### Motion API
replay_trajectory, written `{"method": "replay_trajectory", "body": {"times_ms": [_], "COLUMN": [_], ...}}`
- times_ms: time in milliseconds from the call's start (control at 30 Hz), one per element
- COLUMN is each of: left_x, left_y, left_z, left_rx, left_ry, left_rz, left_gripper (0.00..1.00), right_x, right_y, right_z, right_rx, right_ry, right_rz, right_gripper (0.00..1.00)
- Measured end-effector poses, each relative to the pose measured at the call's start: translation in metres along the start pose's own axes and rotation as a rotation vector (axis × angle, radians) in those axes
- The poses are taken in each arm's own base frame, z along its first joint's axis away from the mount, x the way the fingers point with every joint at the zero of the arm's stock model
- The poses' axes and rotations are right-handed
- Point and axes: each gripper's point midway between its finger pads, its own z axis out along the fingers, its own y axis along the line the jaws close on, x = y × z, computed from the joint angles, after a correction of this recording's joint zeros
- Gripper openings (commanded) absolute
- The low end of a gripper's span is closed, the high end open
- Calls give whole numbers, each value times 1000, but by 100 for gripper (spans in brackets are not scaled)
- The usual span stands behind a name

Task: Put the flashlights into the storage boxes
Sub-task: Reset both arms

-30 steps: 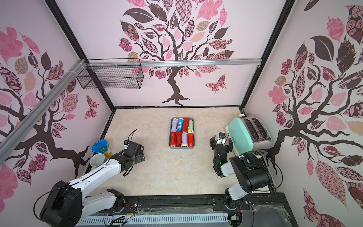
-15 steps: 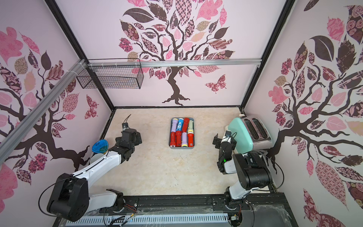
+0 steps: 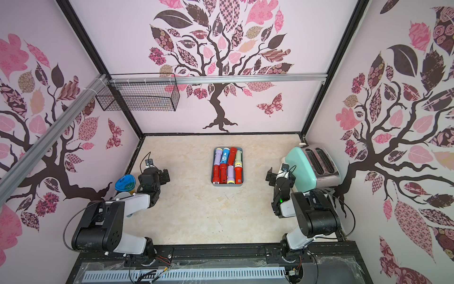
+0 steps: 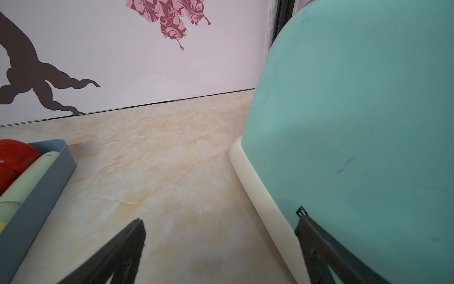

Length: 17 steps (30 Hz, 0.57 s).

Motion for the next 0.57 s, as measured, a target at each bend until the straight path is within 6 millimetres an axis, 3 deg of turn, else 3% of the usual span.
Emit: {"method": "replay_trajectory", "body": {"times_ms": [100,200,333,567], "left_x": [6,14,0,-6], "left_y": [8,2,-7,-11], "left_z": [6,10,8,7], "left_rx": [26,68,113,127], "left_ry": [-39,-35,-90,-115], "left_rz": [-32,-25,-29,-27], "left_gripper": [97,98,98,97], "right_x": [0,1,1,-2], "right_y": [0,0,0,2], "right_z": [0,0,0,4], "right_rx": [0,0,0,-15], "right_ry": [1,2,4,7], "right_rz": [0,1,1,5], "right_gripper": [100,99,100,99]}}
